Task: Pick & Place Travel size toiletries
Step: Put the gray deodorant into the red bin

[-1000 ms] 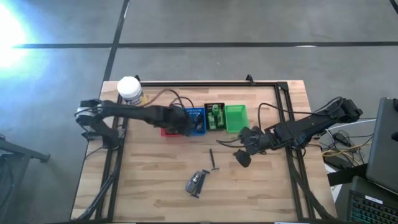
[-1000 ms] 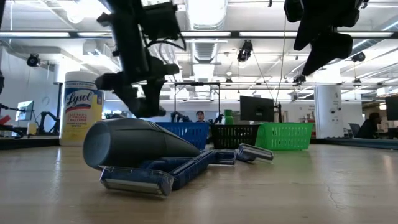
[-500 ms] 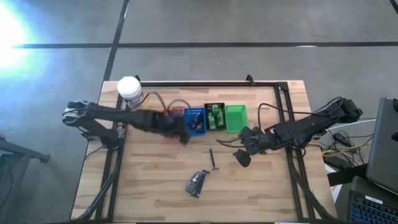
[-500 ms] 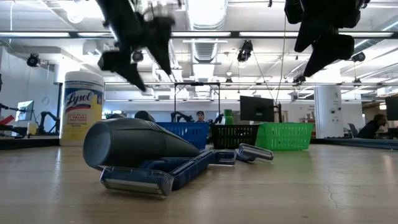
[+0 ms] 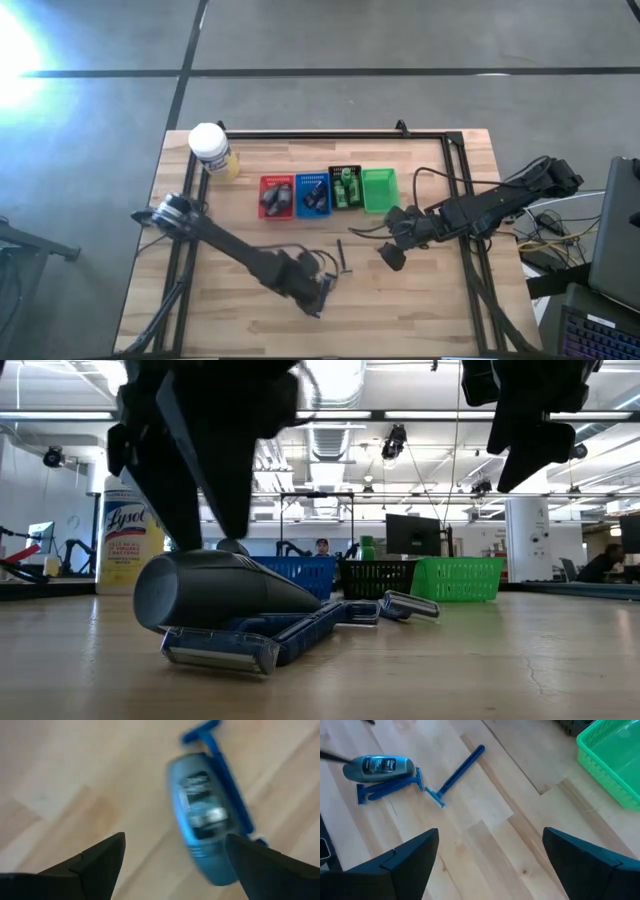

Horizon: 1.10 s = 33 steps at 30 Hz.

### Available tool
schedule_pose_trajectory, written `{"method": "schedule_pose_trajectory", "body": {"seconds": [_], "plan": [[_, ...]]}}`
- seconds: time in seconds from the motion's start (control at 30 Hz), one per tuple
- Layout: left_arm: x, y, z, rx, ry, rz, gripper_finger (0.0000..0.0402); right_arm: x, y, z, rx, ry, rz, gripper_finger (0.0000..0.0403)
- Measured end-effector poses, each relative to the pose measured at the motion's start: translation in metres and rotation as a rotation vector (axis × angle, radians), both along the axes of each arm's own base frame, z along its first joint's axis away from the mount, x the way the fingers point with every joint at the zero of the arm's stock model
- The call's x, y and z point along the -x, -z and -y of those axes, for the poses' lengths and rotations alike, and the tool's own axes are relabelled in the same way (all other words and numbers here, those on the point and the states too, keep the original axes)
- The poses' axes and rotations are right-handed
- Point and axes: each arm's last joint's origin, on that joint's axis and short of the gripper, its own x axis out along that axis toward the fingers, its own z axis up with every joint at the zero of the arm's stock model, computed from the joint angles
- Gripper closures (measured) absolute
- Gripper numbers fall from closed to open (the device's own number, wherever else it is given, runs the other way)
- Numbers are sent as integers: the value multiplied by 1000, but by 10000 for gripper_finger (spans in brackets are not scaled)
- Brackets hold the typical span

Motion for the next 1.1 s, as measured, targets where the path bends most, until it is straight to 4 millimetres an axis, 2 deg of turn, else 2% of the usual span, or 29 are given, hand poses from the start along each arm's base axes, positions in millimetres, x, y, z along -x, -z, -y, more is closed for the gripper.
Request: {"method": "schedule_pose_trajectory", "body": {"seconds": [0.13,0.37,0.47,0.63,0.77,0.9,1.0,1.1], "plan": [[-20,6,17,12,37,-54,56,0,0,0,0,-9,-1,58],[-32,41,26,-2,48,-146,83,0,0,0,3,-16,-2,65],[-33,46,22,-16,60,-158,114,0,0,0,3,-16,-1,60],[-36,44,11,-42,100,-168,193,0,0,0,6,-23,-2,48],[-31,26,-8,-155,64,-161,193,0,0,-1,15,-39,-2,44],[-10,-34,-37,-249,-61,-96,193,0,0,-2,24,-41,-1,52],[14,-67,-76,-345,-196,-75,193,0,0,-1,38,-20,5,58],[33,-75,-127,-330,-323,-40,193,0,0,0,40,3,10,63]]}}
